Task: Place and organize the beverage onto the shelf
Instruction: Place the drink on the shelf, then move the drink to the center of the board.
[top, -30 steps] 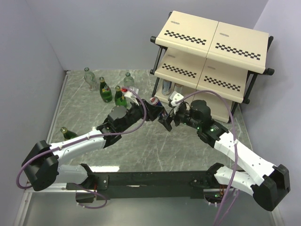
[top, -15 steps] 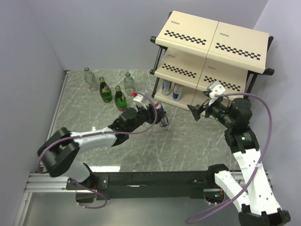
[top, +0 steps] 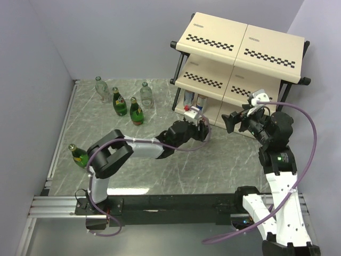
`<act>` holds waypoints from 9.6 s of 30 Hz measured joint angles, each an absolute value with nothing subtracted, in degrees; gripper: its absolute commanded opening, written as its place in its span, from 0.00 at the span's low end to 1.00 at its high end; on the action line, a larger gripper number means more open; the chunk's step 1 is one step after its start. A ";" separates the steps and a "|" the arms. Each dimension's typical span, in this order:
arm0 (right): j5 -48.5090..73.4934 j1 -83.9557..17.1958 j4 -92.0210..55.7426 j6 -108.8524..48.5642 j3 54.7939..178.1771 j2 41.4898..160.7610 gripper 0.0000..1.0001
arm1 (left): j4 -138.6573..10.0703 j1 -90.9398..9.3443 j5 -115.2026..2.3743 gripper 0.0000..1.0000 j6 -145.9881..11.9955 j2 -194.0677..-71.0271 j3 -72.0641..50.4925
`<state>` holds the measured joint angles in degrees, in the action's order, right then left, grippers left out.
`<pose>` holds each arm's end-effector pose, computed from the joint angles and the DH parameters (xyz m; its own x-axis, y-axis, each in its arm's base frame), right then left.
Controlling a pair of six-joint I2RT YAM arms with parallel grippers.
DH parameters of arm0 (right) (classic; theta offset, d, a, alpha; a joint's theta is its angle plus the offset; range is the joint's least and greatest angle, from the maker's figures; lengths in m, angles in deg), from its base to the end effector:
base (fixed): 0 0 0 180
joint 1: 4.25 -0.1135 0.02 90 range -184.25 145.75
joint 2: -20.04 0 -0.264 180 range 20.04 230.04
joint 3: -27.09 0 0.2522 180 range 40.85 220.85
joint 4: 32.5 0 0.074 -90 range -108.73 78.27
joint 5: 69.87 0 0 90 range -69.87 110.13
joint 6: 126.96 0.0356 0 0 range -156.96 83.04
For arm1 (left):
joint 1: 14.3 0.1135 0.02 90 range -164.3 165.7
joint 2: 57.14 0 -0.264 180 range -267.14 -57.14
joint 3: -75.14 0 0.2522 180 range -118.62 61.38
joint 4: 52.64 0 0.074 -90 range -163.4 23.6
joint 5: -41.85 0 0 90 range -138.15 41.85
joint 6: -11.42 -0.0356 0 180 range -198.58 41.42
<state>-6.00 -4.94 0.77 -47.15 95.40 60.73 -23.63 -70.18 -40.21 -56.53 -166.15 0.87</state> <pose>0.1485 0.0175 0.3921 -0.0174 -0.1591 -0.9871 -0.4594 0.8782 -0.1334 0.2408 -0.3466 0.2085 -0.3308 -0.1747 -0.9274 0.6675 0.6514 -0.3608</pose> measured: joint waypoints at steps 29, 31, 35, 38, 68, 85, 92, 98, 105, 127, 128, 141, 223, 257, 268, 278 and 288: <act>8.08 -4.83 1.89 -40.60 97.17 59.88 1.00 | -32.42 -68.06 -39.71 0.00 -65.41 -188.73 -32.83; 8.08 -4.83 1.91 -40.60 97.17 59.88 1.00 | -32.51 -67.60 -39.68 0.00 -65.43 -189.41 -33.92; 8.06 -4.83 1.89 -40.60 97.17 59.88 1.00 | -33.64 -67.18 -39.31 0.00 -65.74 -190.72 -35.96; 8.06 -4.83 1.91 -40.60 97.17 59.88 0.99 | -34.21 -67.14 -39.16 0.00 -65.87 -191.57 -37.27; 7.07 -4.83 1.91 -40.38 97.17 60.05 0.99 | -33.23 -66.55 -34.61 0.00 -68.64 -198.52 -45.97; 7.03 -4.83 1.89 -40.40 97.17 60.27 0.99 | -33.23 -66.37 -33.69 0.28 -69.73 -198.74 -46.10; 7.01 -4.83 1.91 -40.40 97.17 60.27 0.99 | -33.25 -66.37 -33.65 0.53 -69.71 -198.74 -46.10; 7.03 -4.83 1.91 -40.38 97.17 60.27 0.99 | -33.25 -66.37 -33.61 0.61 -69.49 -198.74 -46.10; 7.03 -4.83 1.91 -40.38 97.17 60.27 0.99 | -32.53 -66.39 -33.28 0.69 -68.64 -198.74 -46.10; 6.92 -4.83 1.89 -40.40 97.14 60.27 0.99 | -26.26 -67.38 -33.78 0.84 -68.49 -192.93 -35.13; 6.90 -4.83 1.89 -40.40 97.14 60.27 0.99 | -25.93 -67.55 -33.78 0.85 -68.49 -191.75 -33.71; -2.76 -2.54 2.70 -45.10 96.62 60.18 0.99 | -20.99 -70.39 -32.60 0.89 -69.80 -165.89 -1.79; 30.18 -43.58 -6.33 -31.79 185.23 168.81 0.59 | -76.18 -59.64 -14.24 0.99 -76.27 -87.51 21.94; 26.33 -45.38 -4.60 -33.41 143.44 139.18 0.00 | -76.03 -58.72 -17.78 0.99 -76.31 -85.96 22.55; 26.22 -48.37 -8.89 -33.82 111.37 112.90 0.00 | -72.94 -54.90 -27.05 1.00 -73.04 -84.50 24.41; 28.23 -48.35 -10.37 -35.88 94.91 95.79 0.00 | -63.39 -54.11 -43.73 0.99 -61.12 -94.88 25.02; 26.44 -45.84 -12.80 -35.94 90.19 93.47 0.11 | -50.74 -56.34 -52.01 0.99 -53.84 -106.64 30.27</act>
<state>26.44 -45.84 -12.80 -35.94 90.19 93.47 -50.74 -56.34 -52.01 -53.84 -106.64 30.27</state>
